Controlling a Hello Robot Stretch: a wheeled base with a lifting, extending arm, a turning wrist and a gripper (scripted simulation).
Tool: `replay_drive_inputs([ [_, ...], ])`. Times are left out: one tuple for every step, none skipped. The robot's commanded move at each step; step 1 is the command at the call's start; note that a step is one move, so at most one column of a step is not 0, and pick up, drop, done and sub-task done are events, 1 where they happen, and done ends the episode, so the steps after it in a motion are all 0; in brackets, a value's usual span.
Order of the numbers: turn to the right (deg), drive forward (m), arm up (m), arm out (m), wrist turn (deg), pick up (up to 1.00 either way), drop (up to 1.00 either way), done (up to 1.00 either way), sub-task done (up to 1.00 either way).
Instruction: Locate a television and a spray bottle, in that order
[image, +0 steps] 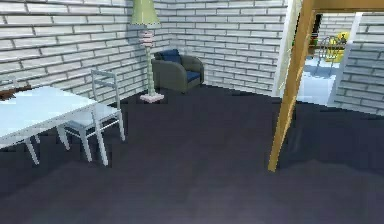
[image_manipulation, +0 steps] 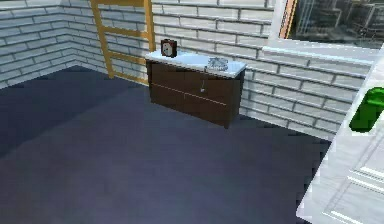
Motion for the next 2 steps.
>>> replay_drive_inputs([
  [0.0,1.0,0.0,0.0,0.0,0.0,0.0,0.0,0.0],
  [0.0,0.85,0.0,0.0,0.0,0.0,0.0,0.0,0.0],
])
